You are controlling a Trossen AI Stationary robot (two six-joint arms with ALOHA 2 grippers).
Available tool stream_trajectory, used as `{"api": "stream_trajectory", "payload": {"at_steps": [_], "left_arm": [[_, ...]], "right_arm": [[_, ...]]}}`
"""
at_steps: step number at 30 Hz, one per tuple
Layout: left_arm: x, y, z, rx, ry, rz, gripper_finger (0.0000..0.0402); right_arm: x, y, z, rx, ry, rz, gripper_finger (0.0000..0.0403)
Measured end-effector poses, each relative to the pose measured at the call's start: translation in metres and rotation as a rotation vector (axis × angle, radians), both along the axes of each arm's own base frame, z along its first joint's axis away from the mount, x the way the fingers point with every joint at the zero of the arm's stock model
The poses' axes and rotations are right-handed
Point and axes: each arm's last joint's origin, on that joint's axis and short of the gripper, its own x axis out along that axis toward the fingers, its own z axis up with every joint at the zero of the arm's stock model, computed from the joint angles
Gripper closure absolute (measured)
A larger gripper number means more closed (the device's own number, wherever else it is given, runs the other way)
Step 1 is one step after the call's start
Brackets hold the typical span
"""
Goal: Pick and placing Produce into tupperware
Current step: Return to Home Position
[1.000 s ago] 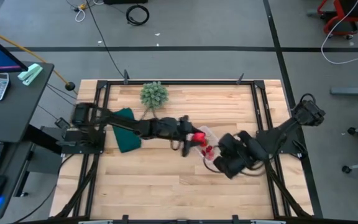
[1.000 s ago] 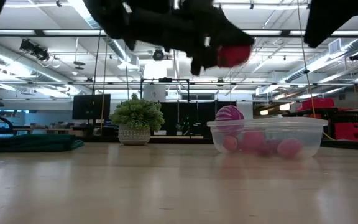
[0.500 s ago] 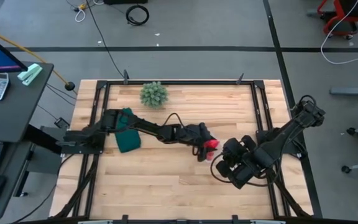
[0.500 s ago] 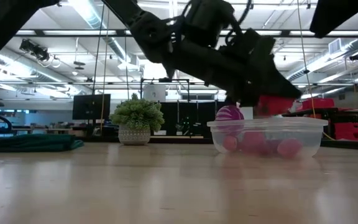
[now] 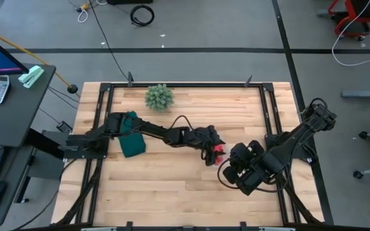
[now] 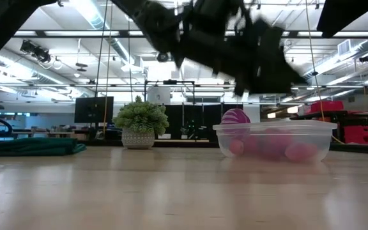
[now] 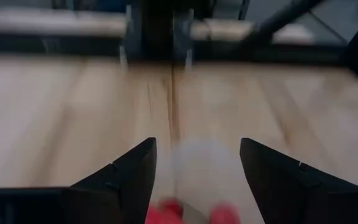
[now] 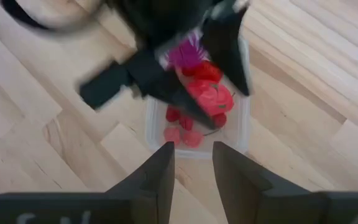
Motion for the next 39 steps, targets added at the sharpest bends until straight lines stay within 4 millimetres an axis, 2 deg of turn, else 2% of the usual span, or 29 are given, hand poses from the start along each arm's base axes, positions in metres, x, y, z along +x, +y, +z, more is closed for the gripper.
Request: {"api": "stream_trajectory", "payload": {"at_steps": [4,7,9,13,17,21,23,25,27,30,33,36,39], "left_arm": [[-0.006,0.005,0.054,0.055,-0.096,-0.009,0.0163],[-0.023,0.010,0.096,0.113,-0.088,-0.019,0.0163],[-0.042,0.014,0.126,0.166,-0.046,-0.030,0.0166],[-0.100,0.025,0.192,0.254,0.055,0.007,0.0176],[-0.172,0.033,0.243,0.297,0.124,0.117,0.0183],[-0.243,0.033,0.284,0.244,0.073,0.186,0.0182],[-0.271,0.033,0.291,0.203,0.094,0.202,0.0179],[-0.303,0.030,0.298,0.145,0.106,0.219,0.0178],[-0.330,0.029,0.301,0.089,0.117,0.238,0.0180],[-0.363,0.027,0.299,0.048,0.146,0.252,0.0185],[-0.385,0.027,0.291,-0.007,0.160,0.275,0.0188],[-0.397,0.027,0.277,-0.079,0.166,0.310,0.0187],[-0.407,0.027,0.258,-0.118,0.175,0.328,0.0184]], "right_arm": [[0.001,0.000,0.000,-0.015,0.012,0.034,0.0286],[0.001,0.000,0.000,-0.019,0.015,0.044,0.0286],[0.001,0.000,0.000,-0.021,0.027,0.062,0.0286],[0.001,0.002,0.001,0.017,0.049,0.103,0.0286],[0.002,0.003,0.001,0.037,0.030,0.102,0.0286],[0.005,-0.007,0.006,-0.207,0.140,0.374,0.0286],[0.012,-0.016,0.011,-0.393,0.134,0.445,0.0286],[0.023,-0.024,0.018,-0.540,0.016,0.346,0.0286],[0.036,-0.036,0.024,-0.606,-0.084,0.208,0.0286],[0.047,-0.057,0.022,-0.527,-0.065,0.153,0.0286],[0.056,-0.075,0.008,-0.408,-0.032,0.148,0.0286],[0.064,-0.086,-0.009,-0.411,-0.028,0.188,0.0286],[0.064,-0.098,-0.009,-0.374,-0.086,0.241,0.0286]]}}
